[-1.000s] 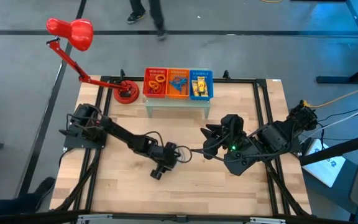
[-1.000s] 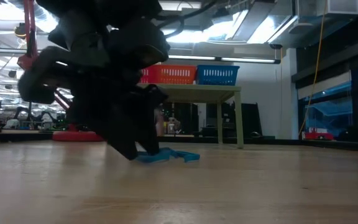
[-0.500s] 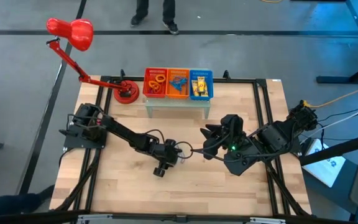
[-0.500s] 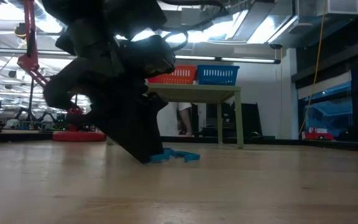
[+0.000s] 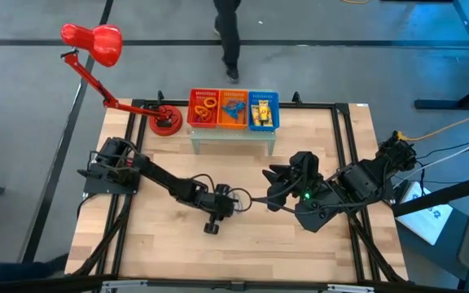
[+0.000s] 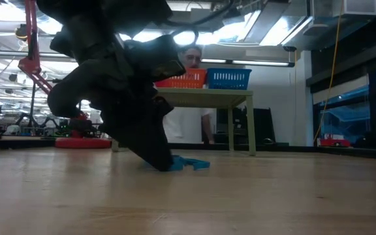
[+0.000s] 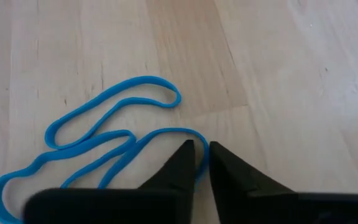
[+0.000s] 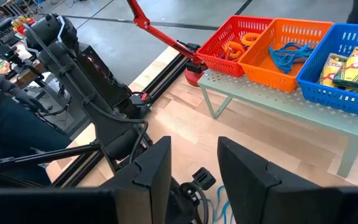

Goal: Pick & Place Office Desk Supplies
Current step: Put the blue rubber band into the orange bin on the shelf

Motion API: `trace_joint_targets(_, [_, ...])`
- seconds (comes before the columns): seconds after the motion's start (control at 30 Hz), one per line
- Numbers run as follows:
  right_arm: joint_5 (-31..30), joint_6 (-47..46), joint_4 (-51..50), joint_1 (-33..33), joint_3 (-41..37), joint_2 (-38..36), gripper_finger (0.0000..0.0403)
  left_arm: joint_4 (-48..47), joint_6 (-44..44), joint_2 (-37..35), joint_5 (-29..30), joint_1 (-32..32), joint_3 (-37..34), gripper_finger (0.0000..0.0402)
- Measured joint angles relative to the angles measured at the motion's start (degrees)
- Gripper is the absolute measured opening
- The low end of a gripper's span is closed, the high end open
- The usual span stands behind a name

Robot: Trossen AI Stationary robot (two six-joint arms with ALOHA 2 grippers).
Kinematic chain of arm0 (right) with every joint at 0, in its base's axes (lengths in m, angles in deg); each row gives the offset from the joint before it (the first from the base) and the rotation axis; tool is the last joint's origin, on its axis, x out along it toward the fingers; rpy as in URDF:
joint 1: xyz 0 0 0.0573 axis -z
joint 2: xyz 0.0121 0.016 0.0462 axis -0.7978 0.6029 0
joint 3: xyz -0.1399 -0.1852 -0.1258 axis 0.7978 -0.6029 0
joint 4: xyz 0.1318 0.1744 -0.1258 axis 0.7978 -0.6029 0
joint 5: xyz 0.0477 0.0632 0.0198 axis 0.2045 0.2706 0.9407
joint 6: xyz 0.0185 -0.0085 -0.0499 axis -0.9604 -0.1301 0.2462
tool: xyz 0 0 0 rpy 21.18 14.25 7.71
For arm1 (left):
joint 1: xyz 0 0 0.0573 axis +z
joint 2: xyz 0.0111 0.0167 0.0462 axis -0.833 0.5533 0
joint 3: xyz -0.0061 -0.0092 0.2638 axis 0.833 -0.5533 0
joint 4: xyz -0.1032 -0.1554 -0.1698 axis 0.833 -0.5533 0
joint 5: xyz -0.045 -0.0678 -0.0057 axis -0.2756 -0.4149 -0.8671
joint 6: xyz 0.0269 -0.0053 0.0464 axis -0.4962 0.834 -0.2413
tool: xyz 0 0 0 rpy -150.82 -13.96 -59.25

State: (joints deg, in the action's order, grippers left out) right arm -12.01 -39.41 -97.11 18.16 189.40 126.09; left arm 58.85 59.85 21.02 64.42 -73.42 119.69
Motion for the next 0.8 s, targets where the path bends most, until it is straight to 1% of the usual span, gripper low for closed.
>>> trace_joint_targets(0.1, [0.0, 0.0, 0.0, 0.0, 0.0, 0.0, 0.0132, 0.0, 0.4, -0.2, 0.1, -0.3, 0.0, 0.0009])
trace_joint_targets(0.3, [0.0, 0.0, 0.0, 0.0, 0.0, 0.0, 0.0132, -0.2, 0.8, -1.7, -1.7, -0.2, -0.2, 0.0003])
trace_joint_targets(0.4, [0.3, 0.0, 0.0, 0.0, 0.0, 0.0, 0.0132, 0.2, 0.8, -5.1, -2.8, 0.0, -0.5, 0.0003])
trace_joint_targets(0.47, [0.5, 0.0, 0.0, 0.0, 0.0, 0.0, 0.0132, 1.3, 0.7, -8.6, -2.8, 0.3, 0.6, 0.0003])
trace_joint_targets(0.53, [0.6, 0.0, 0.0, 0.0, 0.0, 0.0, 0.0132, 1.6, -0.4, -12.1, -0.4, 0.3, 1.8, 0.0002])
trace_joint_targets(0.63, [0.6, 0.0, 0.0, 0.0, 0.0, 0.0, 0.0132, 1.1, -2.5, -17.2, 6.1, 0.7, 3.4, 0.0002])
trace_joint_targets(0.8, [0.4, 0.2, 0.0, 0.0, 0.0, 0.0, 0.0132, 3.0, -5.1, -25.0, 12.8, 5.3, 7.2, 0.0002])
